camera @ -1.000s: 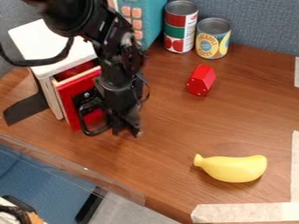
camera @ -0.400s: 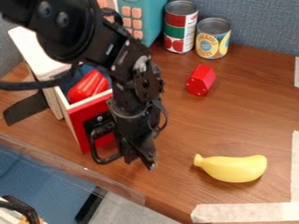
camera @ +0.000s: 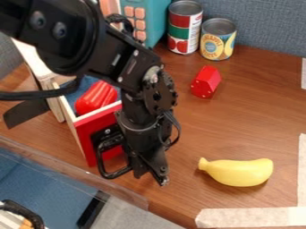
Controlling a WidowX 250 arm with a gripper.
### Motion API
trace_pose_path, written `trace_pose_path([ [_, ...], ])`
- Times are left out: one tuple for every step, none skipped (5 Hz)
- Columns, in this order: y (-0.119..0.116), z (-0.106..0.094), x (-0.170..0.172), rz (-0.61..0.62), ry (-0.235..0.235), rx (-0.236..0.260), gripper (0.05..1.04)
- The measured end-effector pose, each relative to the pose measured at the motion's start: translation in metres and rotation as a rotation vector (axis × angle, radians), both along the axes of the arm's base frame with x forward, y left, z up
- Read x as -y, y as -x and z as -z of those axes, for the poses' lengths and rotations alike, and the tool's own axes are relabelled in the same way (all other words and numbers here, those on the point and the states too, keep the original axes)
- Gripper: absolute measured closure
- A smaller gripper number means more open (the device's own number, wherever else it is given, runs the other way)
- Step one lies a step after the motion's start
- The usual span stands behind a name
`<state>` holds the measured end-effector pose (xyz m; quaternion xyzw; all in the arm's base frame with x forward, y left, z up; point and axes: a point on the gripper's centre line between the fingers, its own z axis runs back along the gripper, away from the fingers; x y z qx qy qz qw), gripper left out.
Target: Open the drawer
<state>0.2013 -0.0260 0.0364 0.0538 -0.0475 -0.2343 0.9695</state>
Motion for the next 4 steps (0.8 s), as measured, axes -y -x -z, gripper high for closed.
trace_pose_path([
  [0.001,0.000,0.002,-0.015,0.003,-0.001,0.956],
  [-0.002,0.003,0.003,-0.018,0.000,-0.014,0.956],
  [-0.006,0.005,0.004,-0.030,0.003,-0.019,0.956],
  [-0.010,0.003,0.005,-0.040,0.010,-0.017,0.956],
])
